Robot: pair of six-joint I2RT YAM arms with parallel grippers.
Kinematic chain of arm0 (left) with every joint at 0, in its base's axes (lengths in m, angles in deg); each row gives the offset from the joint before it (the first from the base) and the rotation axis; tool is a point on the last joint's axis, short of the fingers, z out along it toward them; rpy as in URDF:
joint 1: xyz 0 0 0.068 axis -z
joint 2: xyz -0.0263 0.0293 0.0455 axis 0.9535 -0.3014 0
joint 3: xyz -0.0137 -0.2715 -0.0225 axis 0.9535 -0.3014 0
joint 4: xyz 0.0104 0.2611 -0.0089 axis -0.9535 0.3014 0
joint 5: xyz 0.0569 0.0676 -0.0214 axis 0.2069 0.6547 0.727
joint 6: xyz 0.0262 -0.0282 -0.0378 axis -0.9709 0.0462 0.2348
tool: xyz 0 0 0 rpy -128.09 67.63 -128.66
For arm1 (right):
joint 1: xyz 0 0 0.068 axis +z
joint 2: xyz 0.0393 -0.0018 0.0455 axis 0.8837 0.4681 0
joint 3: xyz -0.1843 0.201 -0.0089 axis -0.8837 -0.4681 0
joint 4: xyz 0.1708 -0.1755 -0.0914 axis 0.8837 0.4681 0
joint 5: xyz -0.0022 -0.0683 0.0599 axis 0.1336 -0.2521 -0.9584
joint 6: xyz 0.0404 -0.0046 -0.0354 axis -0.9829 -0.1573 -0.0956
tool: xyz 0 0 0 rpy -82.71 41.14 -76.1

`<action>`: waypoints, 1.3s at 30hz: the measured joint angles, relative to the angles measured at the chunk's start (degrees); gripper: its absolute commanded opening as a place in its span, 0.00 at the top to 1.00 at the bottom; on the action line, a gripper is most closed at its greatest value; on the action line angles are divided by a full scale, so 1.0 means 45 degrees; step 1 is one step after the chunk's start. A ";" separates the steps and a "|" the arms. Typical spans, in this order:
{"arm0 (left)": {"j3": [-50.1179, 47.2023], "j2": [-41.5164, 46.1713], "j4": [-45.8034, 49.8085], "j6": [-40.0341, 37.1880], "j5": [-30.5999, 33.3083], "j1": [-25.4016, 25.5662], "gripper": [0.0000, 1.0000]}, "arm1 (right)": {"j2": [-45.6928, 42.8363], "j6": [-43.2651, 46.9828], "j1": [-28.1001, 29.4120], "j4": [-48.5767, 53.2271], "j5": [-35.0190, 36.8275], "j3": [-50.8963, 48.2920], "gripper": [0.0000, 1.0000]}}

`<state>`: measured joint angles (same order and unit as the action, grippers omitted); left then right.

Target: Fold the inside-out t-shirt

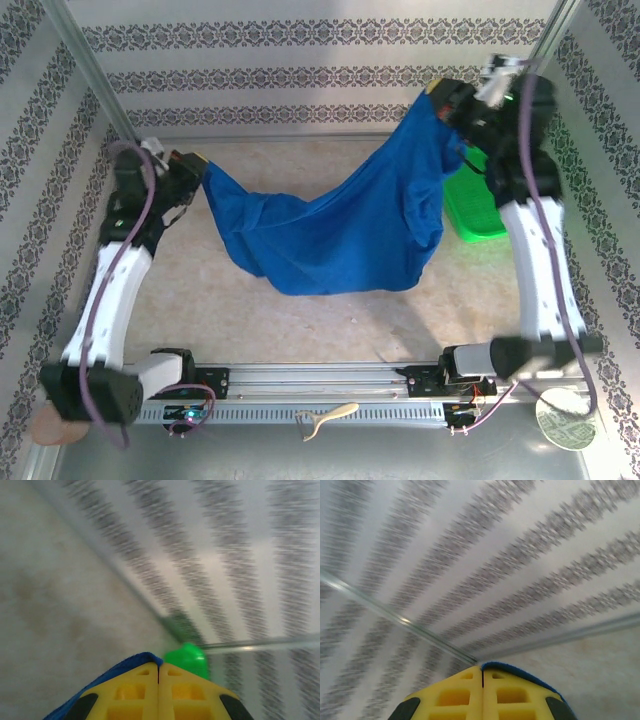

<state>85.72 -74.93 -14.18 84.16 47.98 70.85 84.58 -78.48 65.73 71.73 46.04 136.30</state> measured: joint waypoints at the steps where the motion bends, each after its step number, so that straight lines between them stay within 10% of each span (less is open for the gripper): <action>1: -0.0151 -0.0971 -0.0126 0.0000 0.0044 -0.0087 1.00 | 0.1025 0.0238 0.0146 0.0073 0.0257 0.0175 1.00; 6: 0.0437 -0.4804 -0.0529 -0.0238 0.0078 -0.0418 0.71 | 0.5775 0.1039 0.0437 0.1428 0.1039 0.3104 0.95; 9: 0.1831 -0.6203 -0.0588 -0.0860 -0.0029 -0.0554 0.46 | 0.8272 0.1549 0.0481 0.2560 0.1180 0.6266 0.47; 15: 0.3181 -0.5945 -0.0559 -0.2686 -0.0350 -0.0573 0.25 | 0.8451 0.2953 0.0937 0.4265 0.1583 0.8417 0.40; 26: 0.2055 -0.5833 0.1851 -0.6897 0.1671 0.2880 0.23 | -0.1447 0.2696 0.2132 0.1977 0.3206 -0.5644 0.34; 39: 0.6246 -1.0967 0.4619 -0.9238 0.6742 0.5110 0.31 | -0.1389 0.1472 0.1880 0.0767 0.4265 -1.1215 0.33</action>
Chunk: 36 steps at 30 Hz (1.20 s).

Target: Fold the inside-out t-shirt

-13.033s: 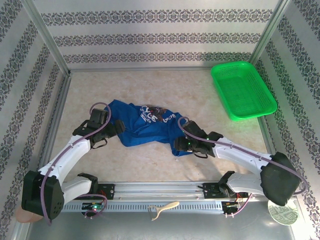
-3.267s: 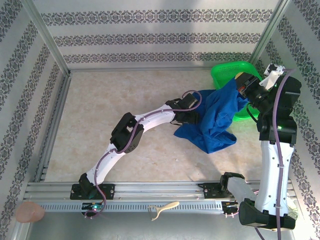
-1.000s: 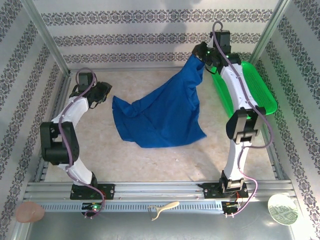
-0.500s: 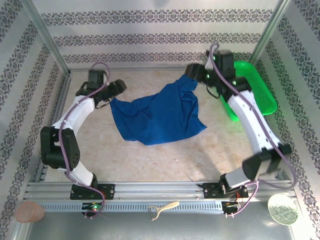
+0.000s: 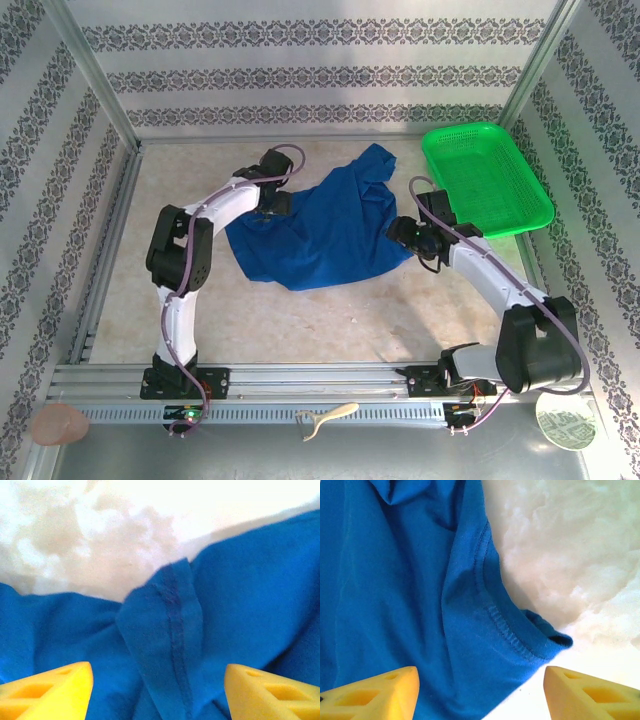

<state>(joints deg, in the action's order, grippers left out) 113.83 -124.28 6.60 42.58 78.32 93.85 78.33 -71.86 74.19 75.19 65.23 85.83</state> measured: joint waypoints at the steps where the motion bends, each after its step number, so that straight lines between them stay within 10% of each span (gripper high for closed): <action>1: 0.0219 -0.0131 0.0097 -0.0097 0.0223 0.0000 0.31 | 0.0175 -0.0049 0.0005 -0.0185 0.0005 -0.0044 0.33; 12: 0.3036 -0.1953 0.0991 -0.0636 0.1180 0.0345 0.41 | 0.1715 -0.0690 0.0000 -0.1409 0.0000 -0.0238 0.31; 26: 0.4677 -0.3585 0.2302 -0.0874 0.1870 0.0403 0.83 | 0.3424 -0.1593 0.0000 -0.2642 -0.0393 -0.0257 0.35; 28: 0.4755 -0.3628 0.2370 -0.0884 0.1894 0.0403 0.95 | 0.3546 -0.1681 0.0000 -0.2841 -0.0461 -0.0257 0.43; 32: 0.4954 -0.3657 0.2579 -0.0918 0.1894 0.0398 1.00 | 0.3759 -0.1855 -0.0049 -0.3283 -0.0831 -0.0287 1.00; 36: 0.5163 -0.3512 0.2676 -0.0923 0.1734 0.0277 1.00 | 0.3730 -0.1991 -0.0476 -0.3745 -0.1384 -0.0452 1.00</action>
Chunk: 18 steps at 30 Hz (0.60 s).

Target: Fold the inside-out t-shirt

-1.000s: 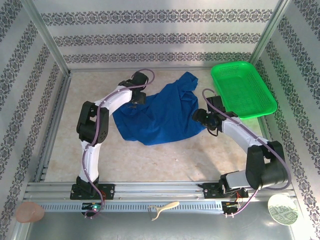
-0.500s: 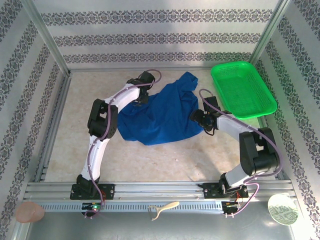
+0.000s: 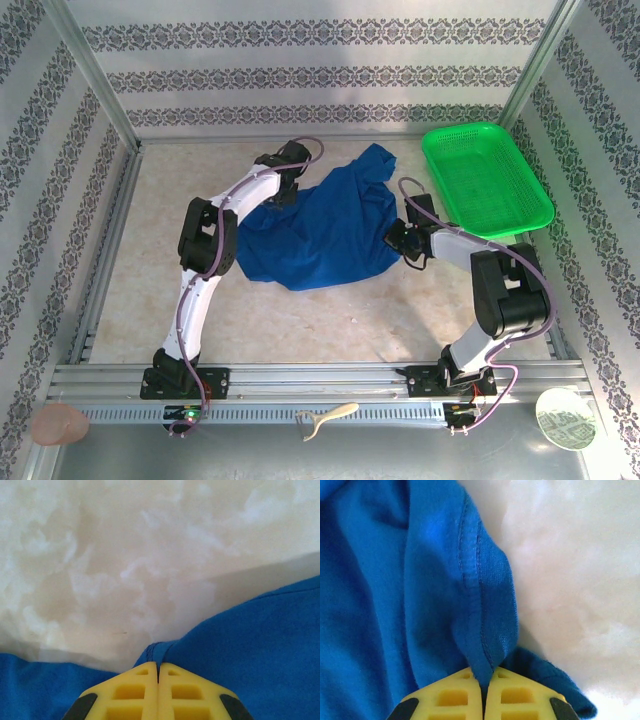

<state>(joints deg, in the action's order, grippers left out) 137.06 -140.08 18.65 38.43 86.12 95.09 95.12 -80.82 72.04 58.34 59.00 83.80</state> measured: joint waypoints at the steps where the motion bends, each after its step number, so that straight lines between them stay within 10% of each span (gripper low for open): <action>1: 0.0000 0.0146 0.0029 0.0005 -0.0238 -0.0102 1.00 | -0.0112 0.0000 -0.0199 -0.0146 -0.0107 -0.0121 1.00; 18: -0.1817 0.7116 -0.2715 0.4303 -0.8412 -0.5032 1.00 | -0.7694 0.0384 -0.2361 0.1311 -0.0272 -0.0461 1.00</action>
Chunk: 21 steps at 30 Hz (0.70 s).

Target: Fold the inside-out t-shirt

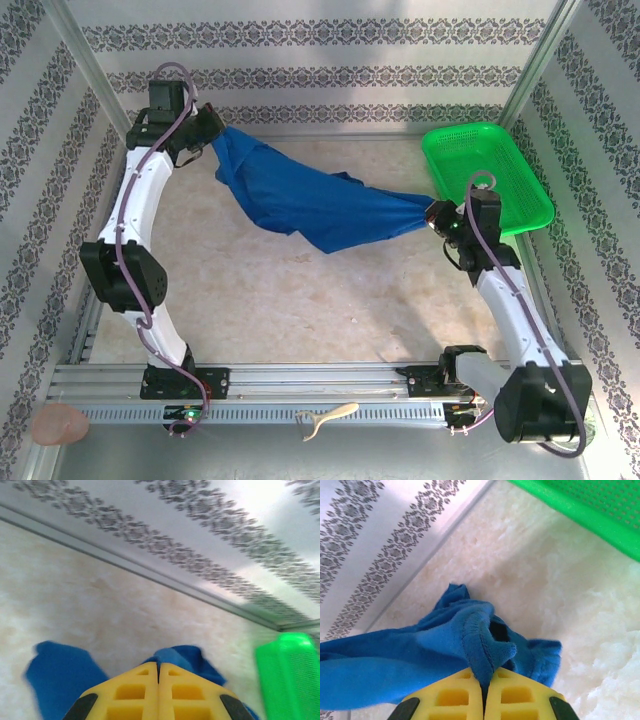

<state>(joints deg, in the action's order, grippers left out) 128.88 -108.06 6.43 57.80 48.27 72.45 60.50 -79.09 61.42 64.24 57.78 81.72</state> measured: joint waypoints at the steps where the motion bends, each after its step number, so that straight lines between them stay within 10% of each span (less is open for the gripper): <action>1: -0.0146 0.0107 -0.0204 0.0277 -0.0379 0.0000 1.00 | -0.0214 0.0005 0.0000 0.0199 0.0005 0.0112 1.00; 11: -0.1005 0.0855 -0.2297 0.3293 -0.2225 -0.0049 1.00 | -0.2346 -0.0058 0.0005 0.1622 0.0029 0.2021 1.00; 17: 0.3322 -0.2059 -0.2322 0.3813 -0.2045 -0.0296 0.99 | -0.0743 -0.0160 0.0015 0.1175 0.0194 0.2123 1.00; 21: 0.7645 -0.5960 -0.1821 0.3755 -0.1875 -0.0359 0.63 | 0.1914 -0.0151 0.0087 0.0403 0.0588 0.2161 1.00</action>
<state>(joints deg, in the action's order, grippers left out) 163.29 -134.88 -1.77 74.69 39.83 70.83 69.11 -79.77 61.82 66.05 60.42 91.45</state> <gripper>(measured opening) 0.188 0.053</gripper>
